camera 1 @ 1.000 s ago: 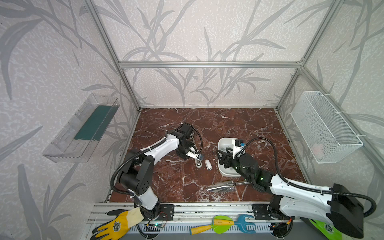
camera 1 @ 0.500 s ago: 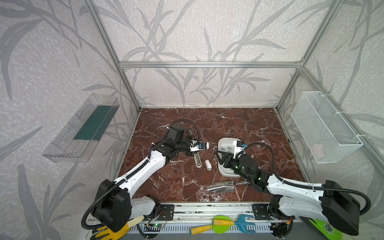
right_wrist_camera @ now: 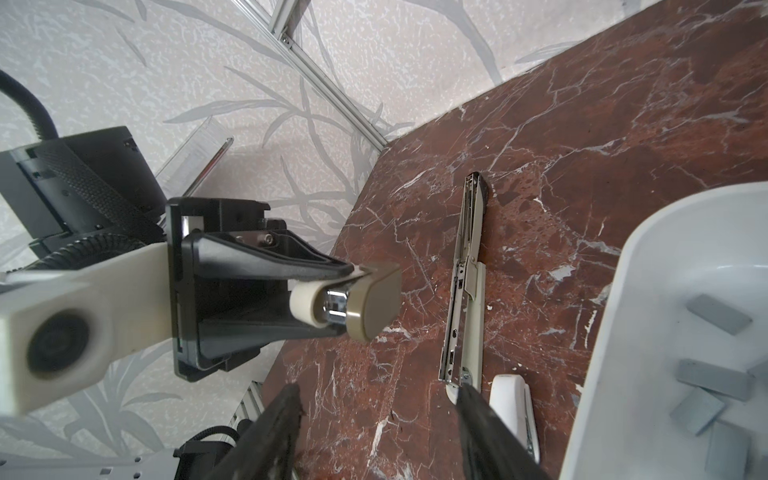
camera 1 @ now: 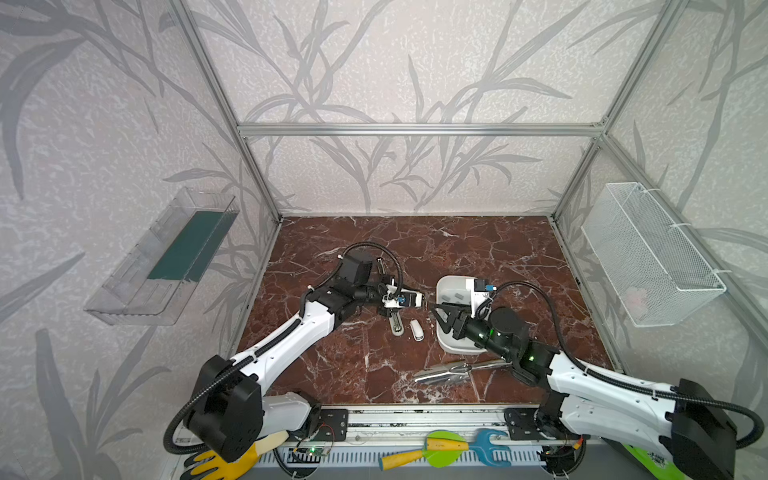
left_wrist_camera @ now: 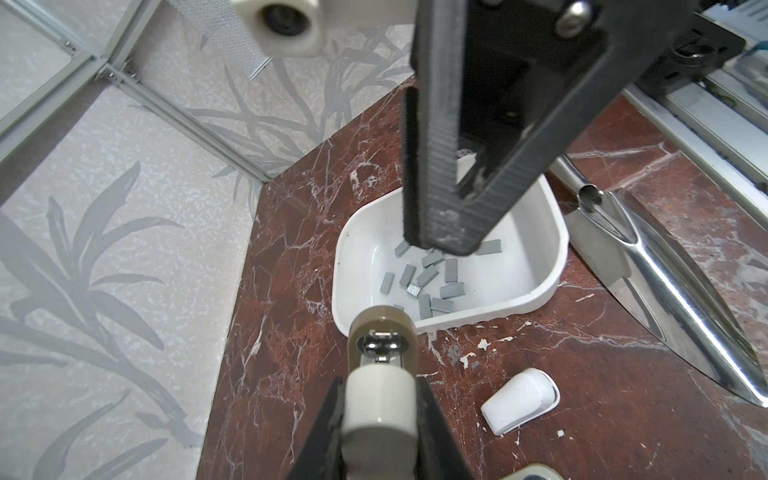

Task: Load the staples into the stapler

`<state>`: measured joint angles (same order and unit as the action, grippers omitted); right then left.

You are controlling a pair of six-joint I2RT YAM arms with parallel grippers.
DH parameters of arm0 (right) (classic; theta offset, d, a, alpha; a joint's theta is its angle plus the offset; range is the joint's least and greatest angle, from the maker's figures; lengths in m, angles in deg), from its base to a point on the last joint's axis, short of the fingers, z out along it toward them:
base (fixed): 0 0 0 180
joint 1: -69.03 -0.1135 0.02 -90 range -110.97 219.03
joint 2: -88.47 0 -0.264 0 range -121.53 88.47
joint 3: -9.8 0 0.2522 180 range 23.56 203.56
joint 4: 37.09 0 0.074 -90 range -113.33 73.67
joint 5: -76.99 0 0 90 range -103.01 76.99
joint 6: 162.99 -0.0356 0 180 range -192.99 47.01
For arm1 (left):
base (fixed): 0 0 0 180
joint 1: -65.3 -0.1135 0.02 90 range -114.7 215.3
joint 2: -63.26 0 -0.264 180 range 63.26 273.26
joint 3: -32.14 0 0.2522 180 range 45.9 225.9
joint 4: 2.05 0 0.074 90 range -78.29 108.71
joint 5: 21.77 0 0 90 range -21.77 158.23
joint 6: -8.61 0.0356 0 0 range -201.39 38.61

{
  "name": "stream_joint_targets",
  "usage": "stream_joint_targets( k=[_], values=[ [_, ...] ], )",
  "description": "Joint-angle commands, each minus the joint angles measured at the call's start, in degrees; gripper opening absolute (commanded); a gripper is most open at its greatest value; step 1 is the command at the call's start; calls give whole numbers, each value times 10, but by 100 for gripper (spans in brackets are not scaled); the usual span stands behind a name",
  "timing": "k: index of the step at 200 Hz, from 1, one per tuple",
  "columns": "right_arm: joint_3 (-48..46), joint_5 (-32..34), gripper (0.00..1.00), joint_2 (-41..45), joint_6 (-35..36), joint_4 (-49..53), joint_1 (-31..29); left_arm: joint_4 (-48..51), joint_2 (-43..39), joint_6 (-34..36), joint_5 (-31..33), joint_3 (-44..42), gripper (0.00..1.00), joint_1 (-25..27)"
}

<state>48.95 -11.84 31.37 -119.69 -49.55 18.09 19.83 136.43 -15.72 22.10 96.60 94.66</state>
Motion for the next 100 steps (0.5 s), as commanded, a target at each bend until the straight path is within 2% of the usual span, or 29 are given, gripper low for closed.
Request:
stream_joint_targets(
  k=[1, 37, 100],
  values=[
    [28, -17, 59, -3, 24, 28, 2, 27, -21, 52, -1, -8, 0, 15],
    [30, -11, 49, -17, 24, 28, 3, 34, -29, 65, 11, -12, 0, 33],
    [40, -9, 41, -53, 15, 25, 2, 31, -35, 64, 13, -13, 0, 39]
  ],
)
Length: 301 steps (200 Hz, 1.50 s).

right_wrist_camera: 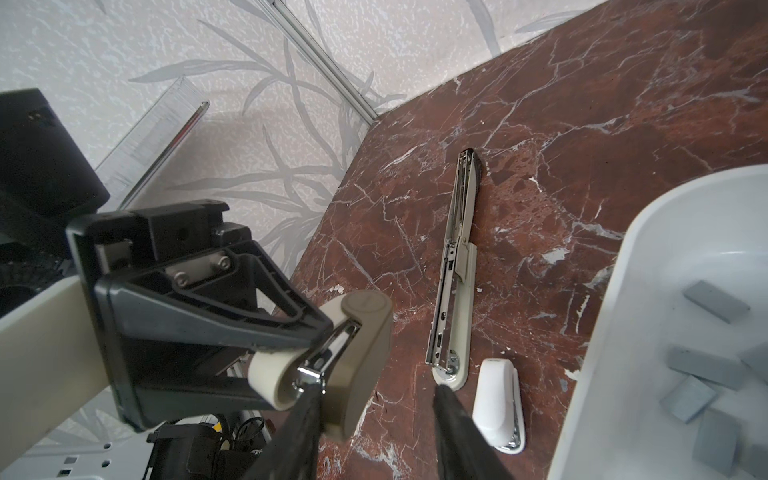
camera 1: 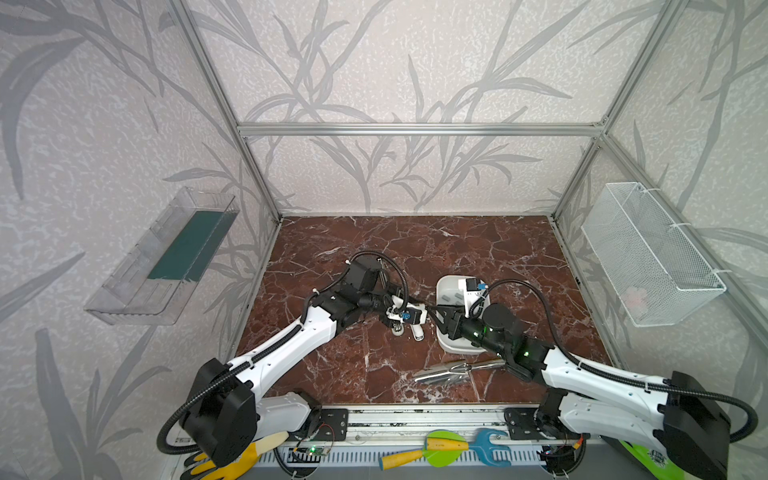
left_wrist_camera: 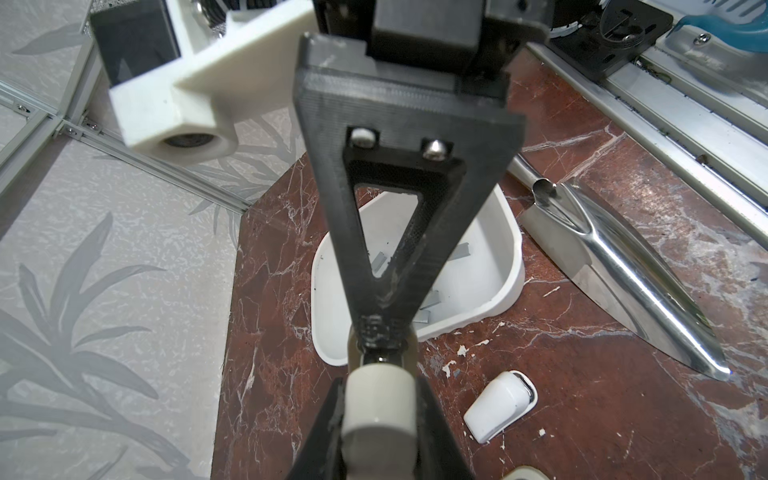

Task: Load the staples into the stapler

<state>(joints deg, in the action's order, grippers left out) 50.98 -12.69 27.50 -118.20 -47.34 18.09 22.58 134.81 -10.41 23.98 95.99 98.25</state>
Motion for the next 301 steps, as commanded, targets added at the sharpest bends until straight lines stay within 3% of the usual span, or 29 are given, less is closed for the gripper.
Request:
stream_joint_targets(
  k=[1, 35, 112, 189, 223, 243, 301],
  values=[
    [20, -1, 41, -15, 0, 3, 2, 4, -19, 11, -6, -7, 0, 3],
    [30, -2, 29, -32, -5, 12, 3, 2, -21, 12, -6, -8, 0, 4],
    [49, -28, 17, -67, -26, 23, 2, -13, -27, 3, -6, -13, 0, 4],
    [30, -50, 21, -85, -52, -38, 3, -42, -33, -23, -19, -20, 0, 3],
    [22, -34, 16, -76, -55, -38, 3, -81, -38, -58, -35, -31, 0, -17],
    [22, -14, 16, -70, -51, -21, 3, -108, -35, -102, -78, -35, 0, -50],
    [27, 6, 23, -58, -4, 9, 5, -113, -35, -116, -167, -32, 0, -97]
  ],
)
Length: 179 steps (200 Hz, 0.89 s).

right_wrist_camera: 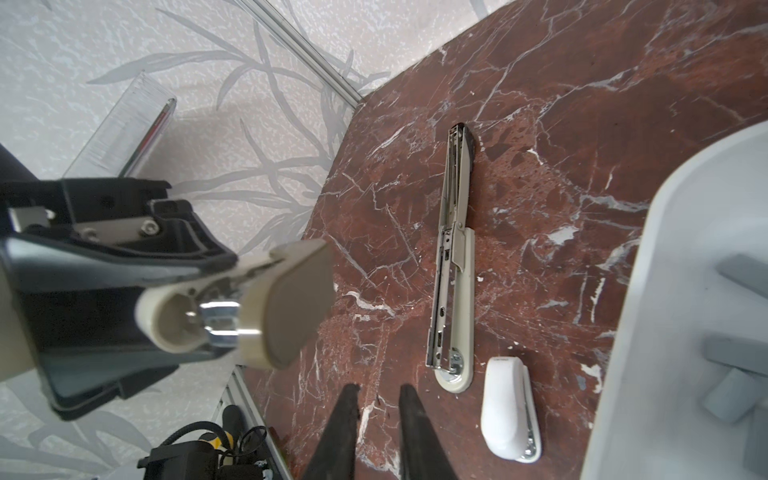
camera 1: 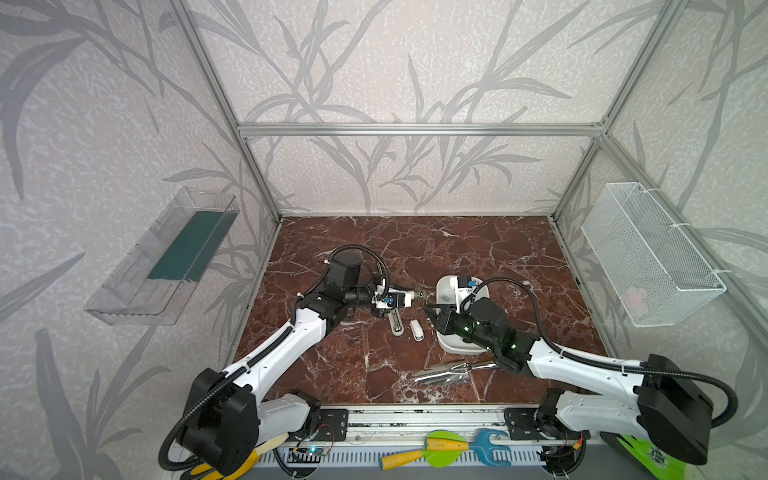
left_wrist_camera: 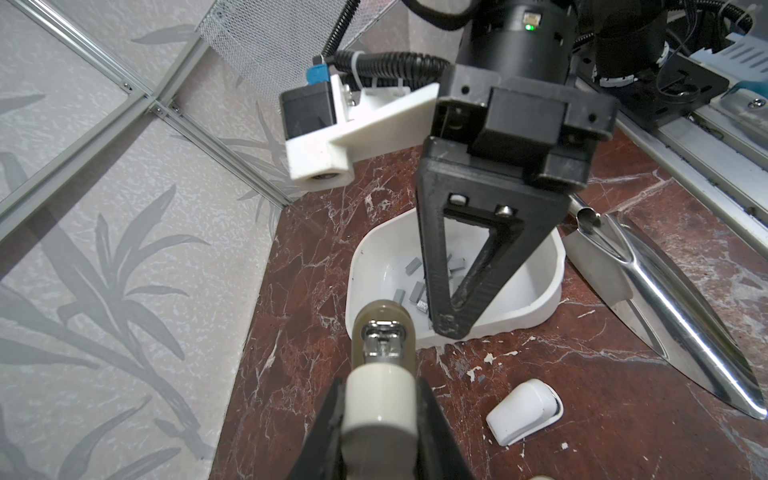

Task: Load the staples into the stapler

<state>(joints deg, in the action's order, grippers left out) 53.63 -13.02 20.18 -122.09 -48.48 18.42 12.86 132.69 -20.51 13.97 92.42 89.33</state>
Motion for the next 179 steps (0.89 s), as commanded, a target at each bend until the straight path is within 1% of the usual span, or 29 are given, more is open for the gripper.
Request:
stream_joint_targets(
  k=[1, 14, 24, 27, 39, 50, 65, 78, 104, 130, 159, 179],
  values=[
    [1, 9, 24, 17, 37, 21, 2, -14, -13, -13, -67, 4, 0, -8],
    [3, 12, 32, 40, 70, 37, 2, 10, -9, 0, -66, 11, 0, -15],
    [5, 14, 39, 67, 105, 50, 2, 52, -1, 19, -63, 22, 0, -23],
    [5, 16, 41, 75, 118, 56, 2, 65, 2, 43, -61, 26, 0, -25],
    [6, 17, 49, 110, 173, 69, 2, 120, 15, 78, -56, 43, 0, -30],
    [9, -4, 53, 134, 230, 66, 1, 183, 31, 118, -58, 64, 0, -32],
    [23, -47, 53, 145, 303, 69, 1, 268, 52, 168, -76, 92, 0, -31],
    [40, -82, 53, 133, 362, 76, 0, 331, 70, 207, -89, 118, 0, -31],
    [71, -135, 47, 80, 431, 77, -2, 404, 94, 243, -113, 150, 0, -31],
    [90, -171, 47, 37, 457, 60, -5, 410, 97, 245, -116, 154, 0, -31],
    [95, -173, 47, 6, 468, 37, -5, 406, 90, 244, -127, 154, 0, -31],
    [106, -177, 42, -12, 476, 46, -5, 403, 86, 243, -131, 153, 0, -32]
  ],
)
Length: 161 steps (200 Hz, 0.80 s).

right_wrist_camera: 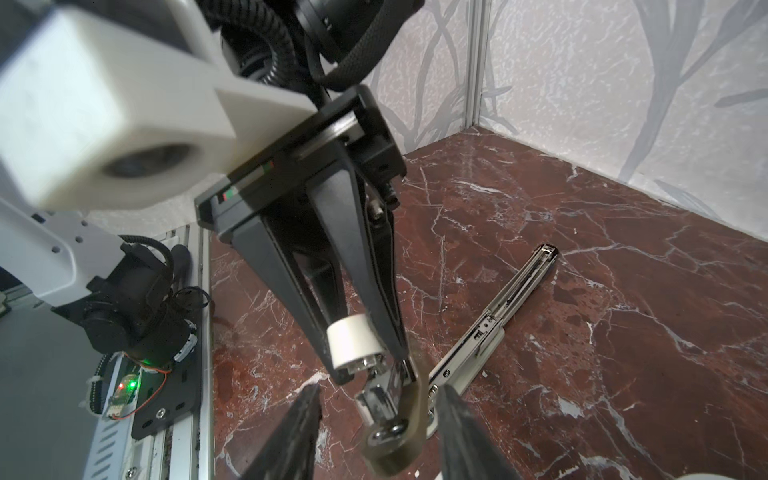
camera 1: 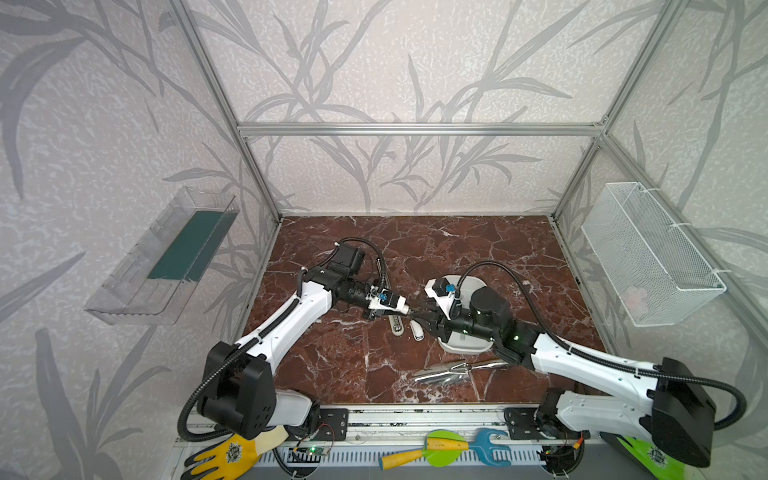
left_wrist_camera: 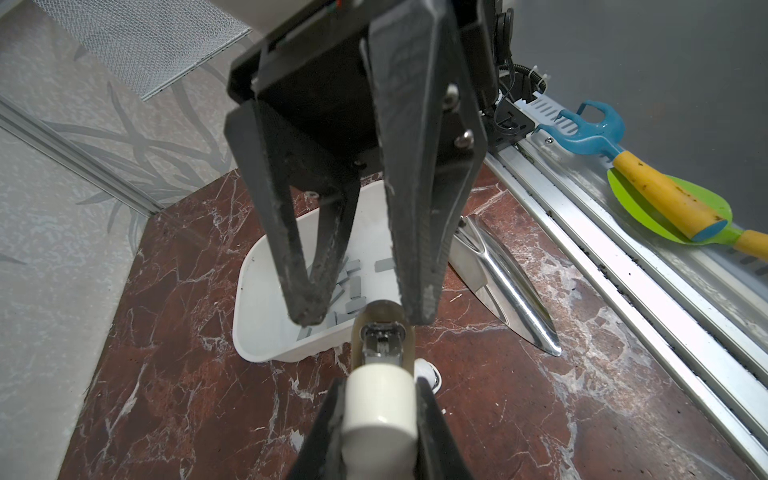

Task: Load the staples into the stapler

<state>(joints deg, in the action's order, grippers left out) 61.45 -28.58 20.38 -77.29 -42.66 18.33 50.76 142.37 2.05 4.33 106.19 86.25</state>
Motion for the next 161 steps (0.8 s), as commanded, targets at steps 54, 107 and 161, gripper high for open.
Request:
stream_joint_targets(
  k=[54, 107, 161],
  values=[
    [18, -28, 30, -29, 30, -17, -4, -16, -29, -11, -35, 1, 0, -1],
    [-1, -27, 26, -38, 25, -19, -5, -50, -45, -40, -59, -9, 0, -11],
    [-27, -22, 26, -48, 22, -26, -7, -134, -68, -103, -108, -33, 0, -29]
  ],
)
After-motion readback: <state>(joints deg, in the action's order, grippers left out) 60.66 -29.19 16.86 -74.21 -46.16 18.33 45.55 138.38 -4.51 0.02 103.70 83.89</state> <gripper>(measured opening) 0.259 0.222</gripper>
